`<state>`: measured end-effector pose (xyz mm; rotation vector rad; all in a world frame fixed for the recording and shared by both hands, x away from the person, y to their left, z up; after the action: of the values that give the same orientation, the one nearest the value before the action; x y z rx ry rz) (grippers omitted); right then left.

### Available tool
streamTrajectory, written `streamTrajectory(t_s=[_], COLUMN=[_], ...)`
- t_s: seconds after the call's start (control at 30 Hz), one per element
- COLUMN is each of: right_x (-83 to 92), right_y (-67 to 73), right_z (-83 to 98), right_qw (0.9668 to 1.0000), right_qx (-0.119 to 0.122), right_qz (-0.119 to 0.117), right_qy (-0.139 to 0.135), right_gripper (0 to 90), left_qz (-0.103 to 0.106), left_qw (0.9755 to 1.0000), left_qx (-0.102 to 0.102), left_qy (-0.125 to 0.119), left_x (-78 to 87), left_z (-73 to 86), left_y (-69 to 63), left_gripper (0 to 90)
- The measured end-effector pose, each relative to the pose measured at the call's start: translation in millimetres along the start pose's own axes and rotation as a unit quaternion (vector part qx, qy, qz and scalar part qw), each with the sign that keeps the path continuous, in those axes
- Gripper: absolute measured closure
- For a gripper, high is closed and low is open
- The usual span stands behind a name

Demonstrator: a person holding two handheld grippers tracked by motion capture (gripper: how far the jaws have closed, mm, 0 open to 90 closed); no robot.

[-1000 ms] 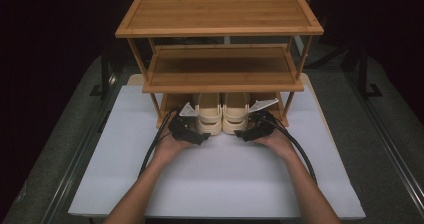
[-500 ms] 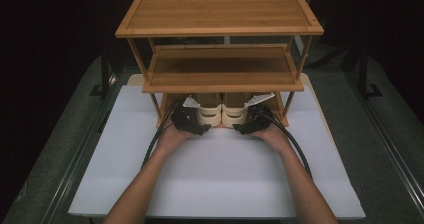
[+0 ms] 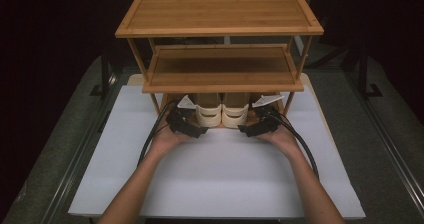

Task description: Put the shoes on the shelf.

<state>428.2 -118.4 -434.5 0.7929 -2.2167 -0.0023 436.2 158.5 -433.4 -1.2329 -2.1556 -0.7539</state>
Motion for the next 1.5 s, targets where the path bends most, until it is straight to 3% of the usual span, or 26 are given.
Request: streamTrajectory(t_s=[0.1,0.2,0.3,0.6,0.9,1.13,1.5], right_x=[7.6,14.3,22.4,51.7,71.3,88.4,115.5], right_y=[-2.4,-4.8,-6.0,-11.2,-19.1,-22.6,-22.0], right_z=[5.3,11.0,16.7,39.0,69.1,94.1,130.7], right_qw=[1.0000,0.9999,0.9999,0.9991,0.9983,0.9976,0.9961], right_qx=[-0.006,-0.012,-0.014,-0.021,-0.031,-0.040,-0.053], right_qz=[-0.004,0.000,0.007,0.021,0.045,0.054,0.069], right_qy=[-0.003,-0.002,-0.008,-0.029,-0.019,-0.014,-0.007], right_gripper=[8.0,2.9,2.3,2.1,2.1,2.1,2.1], left_qz=[0.008,0.007,0.007,-0.002,-0.012,-0.028,-0.044], left_qw=[0.9999,0.9999,0.9999,0.9999,0.9998,0.9992,0.9968], left_qx=[0.006,0.002,0.010,0.001,0.000,0.022,0.050], left_qy=[0.008,0.013,0.011,0.014,0.016,0.018,0.046], left_x=[7.0,18.0,28.5,66.1,99.3,120.5,138.9], left_z=[4.8,12.0,18.5,41.2,65.3,94.4,143.2], left_y=[-1.7,-4.2,-7.0,-19.3,-35.1,-44.6,-59.5], left_gripper=[1.0,0.8,0.0,0.0,0.0,0.0,0.0])
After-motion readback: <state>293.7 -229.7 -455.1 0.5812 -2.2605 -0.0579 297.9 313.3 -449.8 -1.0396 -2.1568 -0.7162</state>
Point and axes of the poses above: each handheld gripper's, and its own axes: x roughly backward along the jaws, z roughly out of its underside, y roughly to its left, the point moved 3 cm from there along -x, roughly forward along the jaws, and after that the axes turned 15 degrees about -x, right-handed, at the moved point
